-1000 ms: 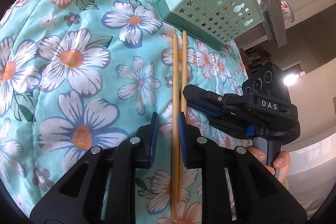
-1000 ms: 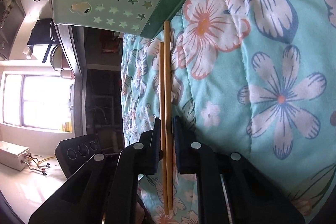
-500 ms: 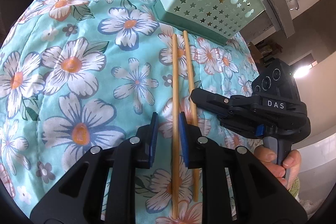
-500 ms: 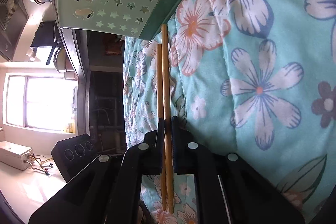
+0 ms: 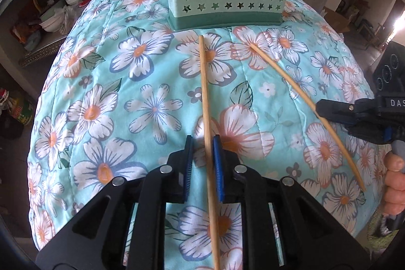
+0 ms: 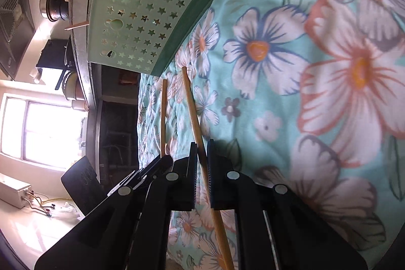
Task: Organize utensils
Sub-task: 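Close the left tool on a bamboo chopstick while the right tool grasps another chopstick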
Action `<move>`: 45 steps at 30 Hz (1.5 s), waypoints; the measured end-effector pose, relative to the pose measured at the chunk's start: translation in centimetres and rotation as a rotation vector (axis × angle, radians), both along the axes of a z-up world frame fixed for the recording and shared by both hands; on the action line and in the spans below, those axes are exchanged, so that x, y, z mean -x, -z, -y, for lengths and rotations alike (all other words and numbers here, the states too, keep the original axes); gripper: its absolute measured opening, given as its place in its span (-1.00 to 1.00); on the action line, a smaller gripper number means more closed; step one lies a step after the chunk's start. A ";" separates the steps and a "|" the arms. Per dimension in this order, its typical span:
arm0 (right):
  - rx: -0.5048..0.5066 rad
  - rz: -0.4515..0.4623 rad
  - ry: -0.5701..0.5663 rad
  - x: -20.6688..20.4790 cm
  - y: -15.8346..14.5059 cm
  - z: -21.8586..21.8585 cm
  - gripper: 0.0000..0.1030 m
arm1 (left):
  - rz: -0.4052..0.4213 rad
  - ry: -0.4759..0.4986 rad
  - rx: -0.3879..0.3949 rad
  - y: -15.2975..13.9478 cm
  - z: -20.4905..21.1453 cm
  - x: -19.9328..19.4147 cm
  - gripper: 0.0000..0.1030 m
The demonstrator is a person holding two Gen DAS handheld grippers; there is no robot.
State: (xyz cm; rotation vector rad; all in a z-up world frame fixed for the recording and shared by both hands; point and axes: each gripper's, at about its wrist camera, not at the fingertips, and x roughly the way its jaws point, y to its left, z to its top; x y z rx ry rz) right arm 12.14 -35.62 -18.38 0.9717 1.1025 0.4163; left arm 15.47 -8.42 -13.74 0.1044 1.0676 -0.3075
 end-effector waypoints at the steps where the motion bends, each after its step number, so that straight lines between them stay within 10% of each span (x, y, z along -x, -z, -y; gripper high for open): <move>1: 0.013 0.004 0.006 0.4 -0.1 0.4 -0.85 | -0.001 -0.004 -0.003 0.0 0.1 0.0 -0.87; 22: 0.183 0.028 0.023 4.1 -2.2 2.8 -0.79 | -0.072 -0.073 0.118 -1.8 -4.5 4.4 -0.83; 28: 0.343 0.096 -0.017 2.5 -5.2 1.0 -0.44 | -0.011 -0.022 0.066 -2.8 -3.6 1.9 -0.63; 45: 0.738 0.146 -0.164 -3.8 -6.0 -5.1 -0.38 | 0.051 0.033 -0.132 0.2 0.2 -3.2 -0.57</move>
